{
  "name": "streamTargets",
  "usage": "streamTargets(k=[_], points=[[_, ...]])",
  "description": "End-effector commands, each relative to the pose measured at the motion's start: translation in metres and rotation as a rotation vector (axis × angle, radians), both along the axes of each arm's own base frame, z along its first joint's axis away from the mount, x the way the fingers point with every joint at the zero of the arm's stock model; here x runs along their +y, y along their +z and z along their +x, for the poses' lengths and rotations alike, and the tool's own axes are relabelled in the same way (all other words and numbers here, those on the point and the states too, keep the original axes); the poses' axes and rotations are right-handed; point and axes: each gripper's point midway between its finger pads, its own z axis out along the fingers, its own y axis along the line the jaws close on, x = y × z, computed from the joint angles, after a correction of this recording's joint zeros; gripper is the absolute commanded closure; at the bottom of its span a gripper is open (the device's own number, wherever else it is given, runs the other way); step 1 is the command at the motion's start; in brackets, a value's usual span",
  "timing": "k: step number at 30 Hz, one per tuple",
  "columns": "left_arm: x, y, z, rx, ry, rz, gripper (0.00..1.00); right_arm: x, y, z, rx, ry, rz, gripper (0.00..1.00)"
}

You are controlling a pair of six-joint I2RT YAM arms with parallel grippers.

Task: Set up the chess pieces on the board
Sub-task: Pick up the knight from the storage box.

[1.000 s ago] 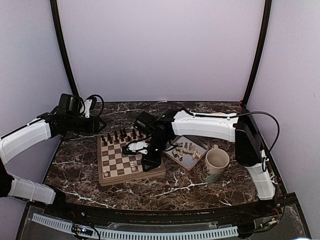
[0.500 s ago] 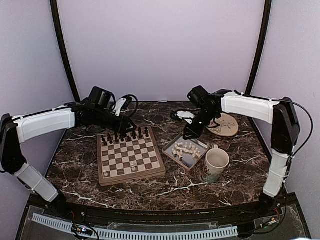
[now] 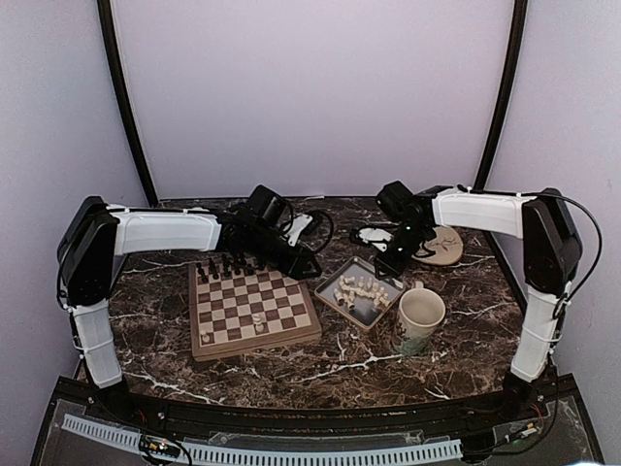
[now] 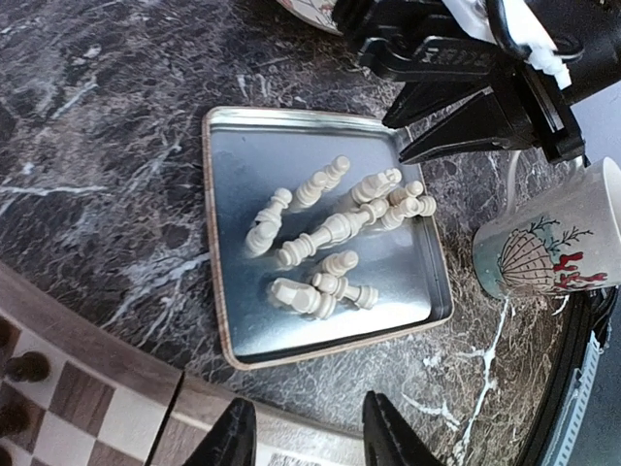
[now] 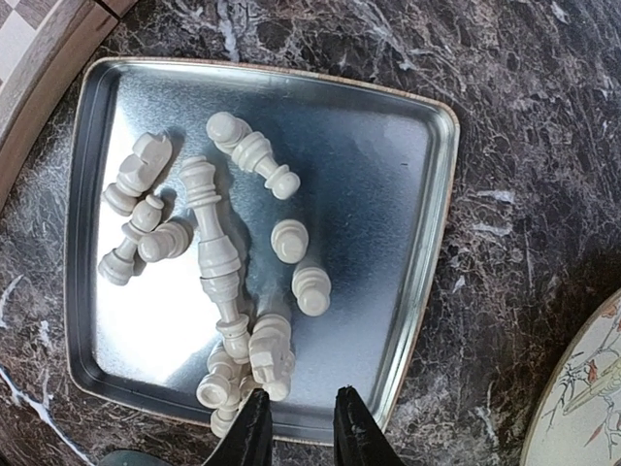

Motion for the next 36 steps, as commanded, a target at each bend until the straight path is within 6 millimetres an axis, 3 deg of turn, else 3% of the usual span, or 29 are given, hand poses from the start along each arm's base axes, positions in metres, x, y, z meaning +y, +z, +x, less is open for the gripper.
streamTargets(k=[1,8,15,17,30,36], points=[[-0.028,0.003,-0.003,-0.013,-0.063,-0.044,0.61,0.008,-0.007,0.006,0.014,0.013,0.018,0.77],[-0.046,-0.022,-0.013,0.03,-0.088,-0.046,0.6,0.016,-0.023,0.002,0.082,0.027,0.032,0.77],[-0.056,-0.039,-0.018,0.05,-0.094,-0.041,0.6,0.017,-0.03,0.002,0.112,0.019,0.022,0.96],[-0.058,-0.043,-0.018,0.053,-0.089,-0.043,0.6,0.017,-0.026,0.002,0.11,0.015,0.025,1.0],[-0.067,-0.063,-0.013,0.078,-0.07,-0.052,0.6,0.032,0.022,-0.009,0.143,0.038,0.166,1.0],[-0.066,-0.062,-0.013,0.082,-0.07,-0.046,0.61,0.032,0.027,-0.006,0.13,0.036,0.176,1.0]])
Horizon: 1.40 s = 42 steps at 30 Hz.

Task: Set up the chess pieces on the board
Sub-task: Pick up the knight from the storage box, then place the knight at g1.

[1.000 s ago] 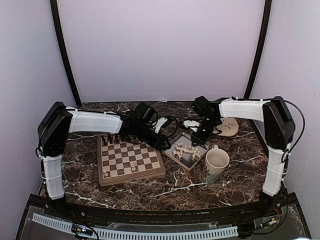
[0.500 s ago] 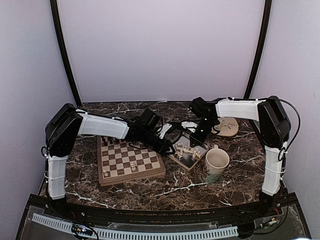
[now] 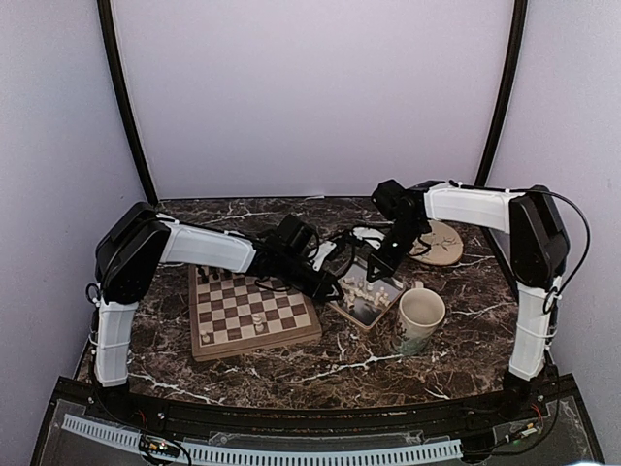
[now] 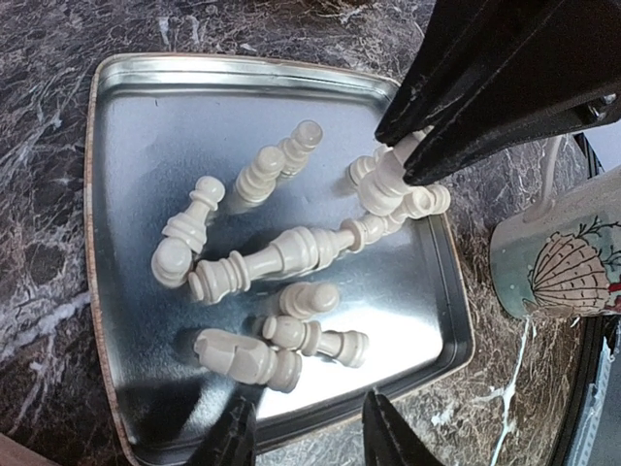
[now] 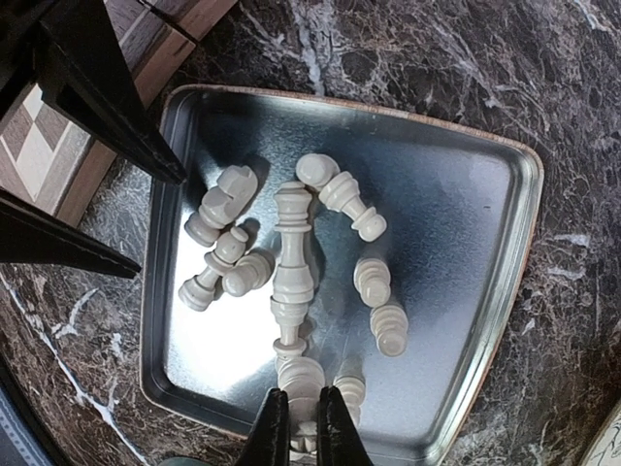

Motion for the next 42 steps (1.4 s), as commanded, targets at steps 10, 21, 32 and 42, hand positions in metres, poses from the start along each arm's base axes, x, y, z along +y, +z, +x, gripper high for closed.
streamTargets(k=[10,21,32,42], points=[[0.019,0.096,0.002,-0.179,0.044,-0.083,0.61,0.006,0.068,0.03,-0.231,-0.019,0.084,1.0],[0.146,0.153,0.033,-0.286,0.264,-0.036,0.59,0.052,0.123,0.025,-0.32,0.074,0.242,1.0],[0.273,0.143,0.08,-0.28,0.6,-0.003,0.57,0.143,0.115,-0.018,-0.364,0.315,0.192,1.0],[0.301,0.157,0.084,-0.299,0.694,-0.023,0.57,0.2,0.072,-0.084,-0.255,0.491,0.159,1.0]])
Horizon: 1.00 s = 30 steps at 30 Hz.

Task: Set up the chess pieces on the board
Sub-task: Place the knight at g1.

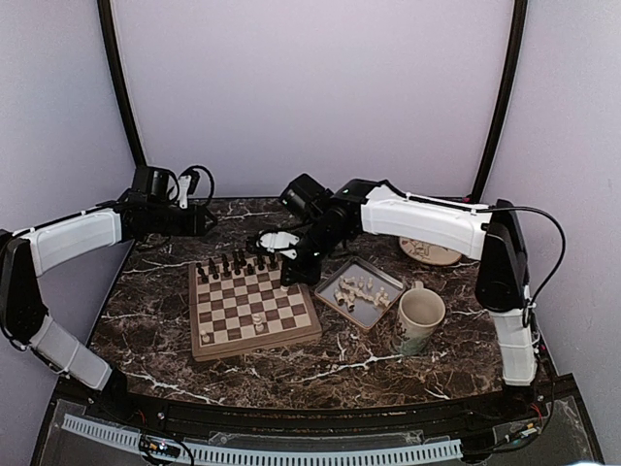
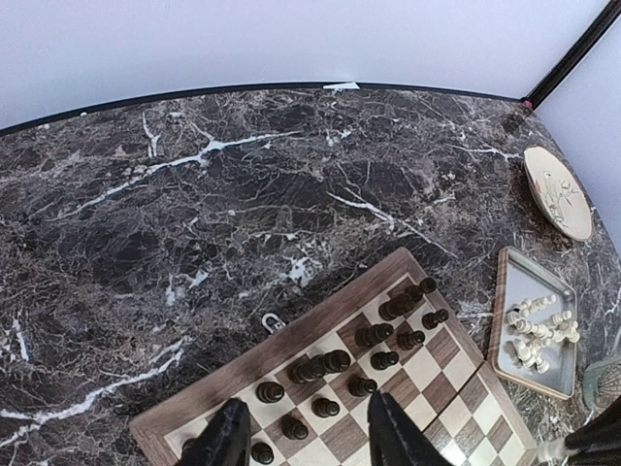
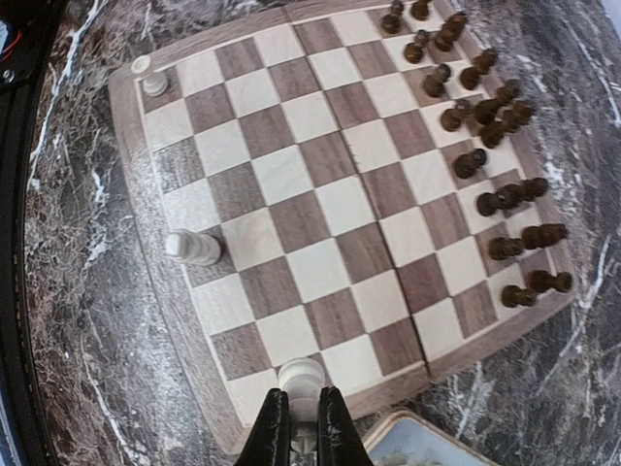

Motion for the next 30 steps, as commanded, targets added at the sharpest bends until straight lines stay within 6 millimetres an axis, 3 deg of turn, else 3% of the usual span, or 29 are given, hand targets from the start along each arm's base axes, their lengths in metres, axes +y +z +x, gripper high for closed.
streamTargets(k=[1,9,17,30], points=[[0.006,0.022,-0.004,-0.057,0.024,-0.021,0.56,0.013,-0.004,-0.026,0.022,0.067,-0.023,1.0],[0.008,0.021,-0.005,-0.058,0.031,-0.017,0.56,0.018,-0.026,-0.049,0.053,0.121,-0.08,1.0],[0.007,0.018,-0.004,-0.048,0.035,-0.027,0.56,0.004,-0.052,-0.051,0.073,0.112,-0.163,1.0],[0.005,0.014,-0.003,-0.038,0.029,-0.032,0.56,0.001,-0.068,-0.052,0.088,0.112,-0.192,1.0]])
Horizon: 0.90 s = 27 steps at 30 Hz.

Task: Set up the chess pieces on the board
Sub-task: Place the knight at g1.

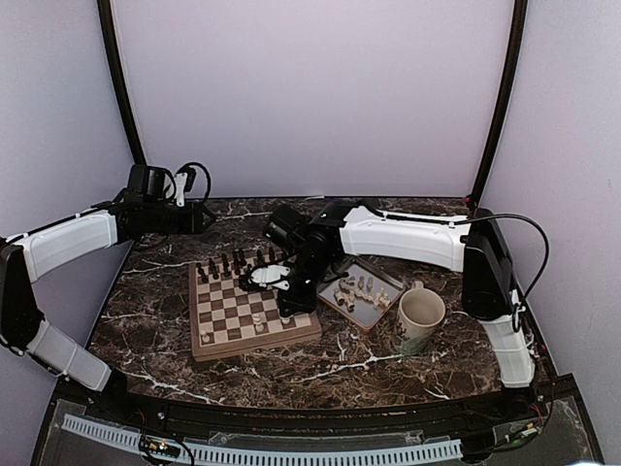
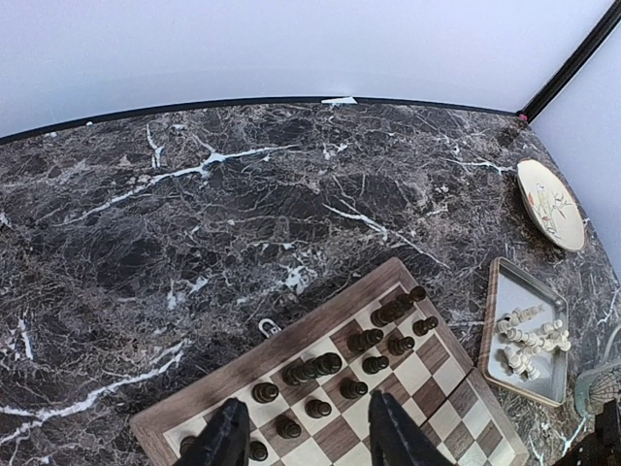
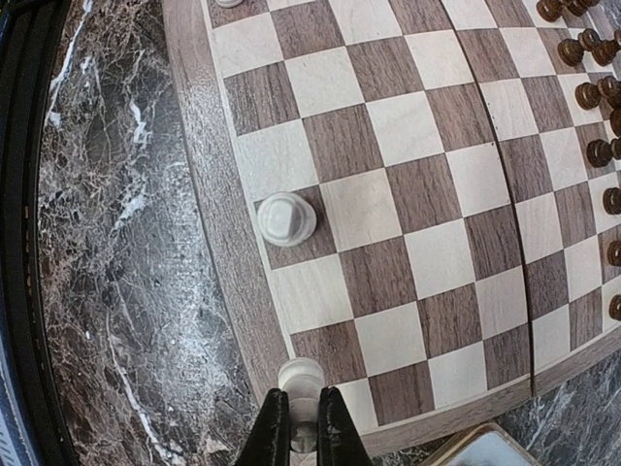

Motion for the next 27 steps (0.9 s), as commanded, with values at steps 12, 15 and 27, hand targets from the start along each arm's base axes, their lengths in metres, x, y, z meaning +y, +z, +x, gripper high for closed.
streamTargets(k=[12,15,27], points=[[-0.002,-0.003,0.0,0.006,-0.009,-0.029,0.56,-0.005,-0.03,0.003,-0.013,-0.006,-0.071,1.0],[-0.003,-0.003,0.0,0.006,-0.01,-0.031,0.56,-0.004,-0.031,0.005,-0.014,-0.008,-0.072,1.0],[-0.005,-0.003,-0.001,0.014,-0.02,-0.044,0.56,-0.002,-0.037,0.01,-0.034,-0.015,-0.078,0.97]])
